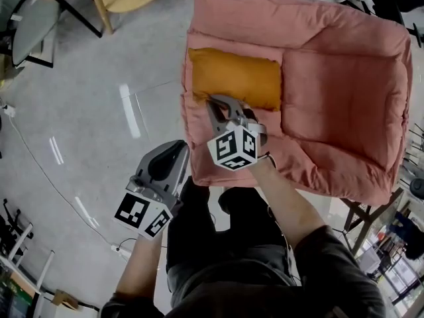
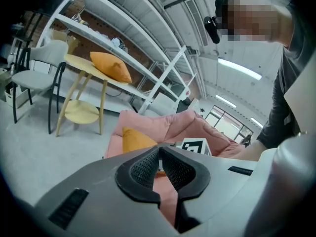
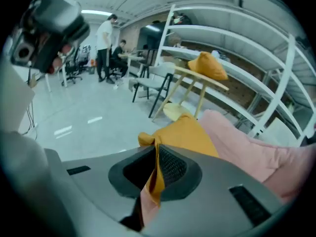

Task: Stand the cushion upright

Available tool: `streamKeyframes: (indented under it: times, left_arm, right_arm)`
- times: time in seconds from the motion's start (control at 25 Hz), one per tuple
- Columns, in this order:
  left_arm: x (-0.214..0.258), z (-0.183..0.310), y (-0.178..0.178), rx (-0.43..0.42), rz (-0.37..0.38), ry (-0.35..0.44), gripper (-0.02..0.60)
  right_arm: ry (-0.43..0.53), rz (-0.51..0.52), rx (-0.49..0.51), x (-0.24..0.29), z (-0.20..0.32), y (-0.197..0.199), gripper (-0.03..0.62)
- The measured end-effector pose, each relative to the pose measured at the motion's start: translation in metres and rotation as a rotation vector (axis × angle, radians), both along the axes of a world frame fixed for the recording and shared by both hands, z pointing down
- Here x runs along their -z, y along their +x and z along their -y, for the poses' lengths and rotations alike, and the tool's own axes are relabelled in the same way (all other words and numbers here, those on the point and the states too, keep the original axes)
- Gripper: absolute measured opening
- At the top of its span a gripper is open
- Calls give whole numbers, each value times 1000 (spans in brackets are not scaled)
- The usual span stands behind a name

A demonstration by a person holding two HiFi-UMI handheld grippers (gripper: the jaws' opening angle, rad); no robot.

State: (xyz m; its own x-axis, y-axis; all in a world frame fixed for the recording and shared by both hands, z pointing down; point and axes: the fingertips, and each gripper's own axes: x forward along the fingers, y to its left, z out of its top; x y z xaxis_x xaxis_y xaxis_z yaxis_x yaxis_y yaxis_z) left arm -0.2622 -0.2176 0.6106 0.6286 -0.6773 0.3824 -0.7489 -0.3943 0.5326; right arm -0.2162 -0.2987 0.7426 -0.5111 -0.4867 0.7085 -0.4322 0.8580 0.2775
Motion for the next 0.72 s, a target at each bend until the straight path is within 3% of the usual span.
streamKeyframes:
  times: [0.12,0.28,0.52,0.72]
  left_arm:
    - [23,8,11,-29,2,13,12]
    - [47,11,53,-84,4,18,12]
    - [73,14,120,-153,-10,18,12]
    - [85,19,177,-192,-14,25,12]
  right_arm:
    - [18,92,-137,53,19,35,28]
    - [42,155,-289,95,33,106,29]
    - [77,180,-492,135,52,219,29]
    - [55,162,-663,138,56,324,29]
